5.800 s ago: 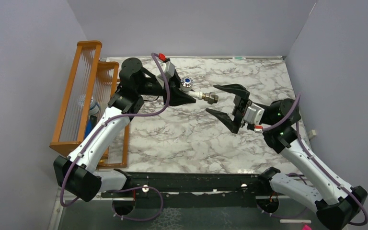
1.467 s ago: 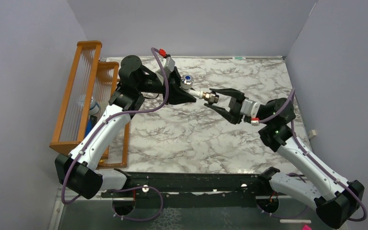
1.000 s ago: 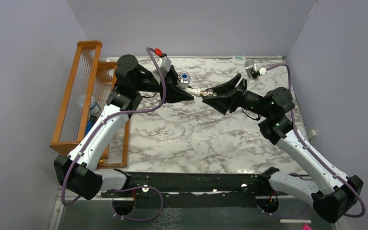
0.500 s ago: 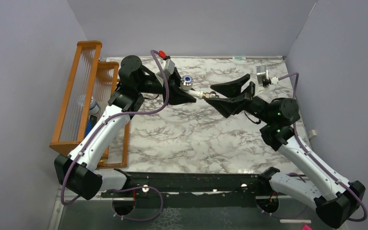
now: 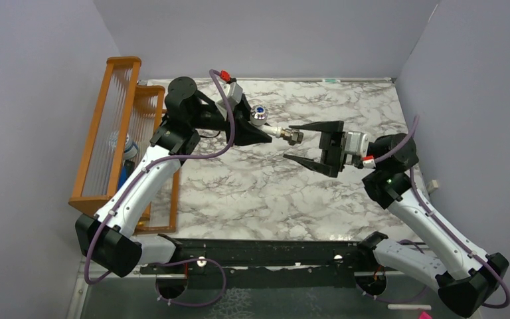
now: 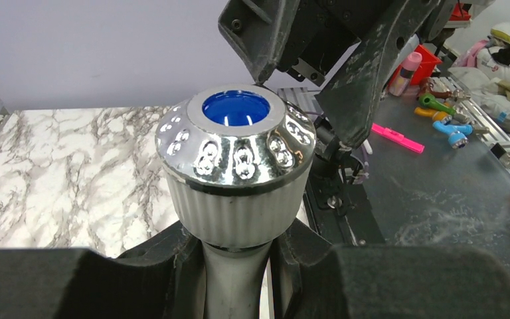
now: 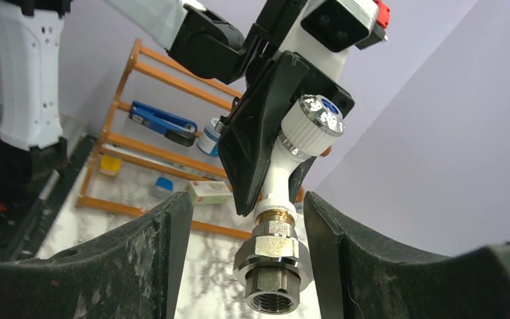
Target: Install the water faucets
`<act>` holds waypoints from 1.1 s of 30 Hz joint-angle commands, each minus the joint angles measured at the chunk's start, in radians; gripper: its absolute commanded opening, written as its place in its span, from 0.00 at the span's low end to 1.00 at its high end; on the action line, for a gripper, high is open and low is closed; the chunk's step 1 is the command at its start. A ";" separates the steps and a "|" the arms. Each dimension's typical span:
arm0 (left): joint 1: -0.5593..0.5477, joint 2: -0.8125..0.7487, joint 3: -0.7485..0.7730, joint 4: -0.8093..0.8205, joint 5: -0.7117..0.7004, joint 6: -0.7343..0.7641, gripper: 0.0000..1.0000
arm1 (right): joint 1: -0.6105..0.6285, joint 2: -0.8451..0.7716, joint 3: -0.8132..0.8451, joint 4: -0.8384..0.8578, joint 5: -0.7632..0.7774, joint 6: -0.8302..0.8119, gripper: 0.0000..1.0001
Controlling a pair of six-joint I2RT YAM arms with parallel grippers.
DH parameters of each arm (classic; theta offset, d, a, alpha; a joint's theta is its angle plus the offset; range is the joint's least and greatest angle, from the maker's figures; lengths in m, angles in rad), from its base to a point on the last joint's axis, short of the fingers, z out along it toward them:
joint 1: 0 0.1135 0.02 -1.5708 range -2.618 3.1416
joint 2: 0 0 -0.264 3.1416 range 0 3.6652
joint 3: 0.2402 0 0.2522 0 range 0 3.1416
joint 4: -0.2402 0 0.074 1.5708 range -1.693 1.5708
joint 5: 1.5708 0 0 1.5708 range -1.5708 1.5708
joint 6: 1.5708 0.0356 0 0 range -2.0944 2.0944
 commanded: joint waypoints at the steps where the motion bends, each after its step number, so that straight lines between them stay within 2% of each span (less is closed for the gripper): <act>1: -0.002 -0.009 0.032 0.039 0.024 0.010 0.00 | 0.005 -0.001 0.027 -0.117 -0.066 -0.345 0.67; 7: -0.002 -0.007 0.030 0.055 0.035 -0.003 0.00 | 0.004 -0.006 -0.010 -0.162 -0.031 -0.599 0.66; 11: -0.002 -0.011 0.021 0.070 0.034 -0.013 0.00 | 0.004 -0.001 -0.047 -0.070 -0.013 -0.609 0.63; 18: -0.001 -0.010 0.019 0.090 0.040 -0.027 0.00 | 0.004 0.008 -0.070 -0.035 0.022 -0.643 0.56; 26: -0.001 -0.008 0.013 0.111 0.048 -0.037 0.00 | 0.004 0.013 -0.068 -0.033 0.045 -0.631 0.34; 31: -0.002 -0.006 0.012 0.118 0.047 -0.039 0.00 | 0.004 0.002 -0.068 0.025 0.114 -0.456 0.06; 33: -0.002 -0.007 0.011 0.136 0.038 -0.047 0.00 | 0.004 0.001 -0.040 0.008 0.175 -0.369 0.01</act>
